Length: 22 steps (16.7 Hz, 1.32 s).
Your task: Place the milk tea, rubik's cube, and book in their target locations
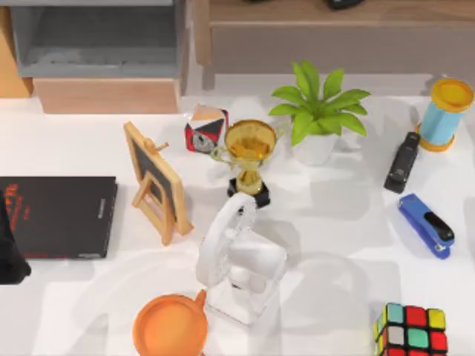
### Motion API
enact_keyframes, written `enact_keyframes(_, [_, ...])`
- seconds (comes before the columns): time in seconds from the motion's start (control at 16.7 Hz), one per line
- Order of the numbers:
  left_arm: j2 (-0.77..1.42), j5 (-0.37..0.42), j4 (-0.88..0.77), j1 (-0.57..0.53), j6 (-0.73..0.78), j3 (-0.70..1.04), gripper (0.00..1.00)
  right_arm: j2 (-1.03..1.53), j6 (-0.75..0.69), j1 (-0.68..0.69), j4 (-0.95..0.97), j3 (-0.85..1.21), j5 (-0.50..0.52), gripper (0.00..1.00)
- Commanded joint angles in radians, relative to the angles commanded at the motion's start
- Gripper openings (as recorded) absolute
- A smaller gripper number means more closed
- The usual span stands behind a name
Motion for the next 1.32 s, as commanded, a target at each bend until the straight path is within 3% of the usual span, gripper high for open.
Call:
enact_keyframes(0.18, [0.0, 0.0, 0.0, 0.0, 0.0, 0.0, 1.0, 0.001, -0.001, -0.039, 0.039, -0.013, -0.037, 0.0])
enact_keyframes(0.78, [0.0, 0.0, 0.0, 0.0, 0.0, 0.0, 1.0, 0.288, 0.003, -0.367, 0.42, -0.097, -0.356, 0.0])
enact_keyframes(1.32, [0.0, 0.0, 0.0, 0.0, 0.0, 0.0, 1.0, 0.353, 0.008, -0.39, 0.46, -0.092, -0.383, 0.0])
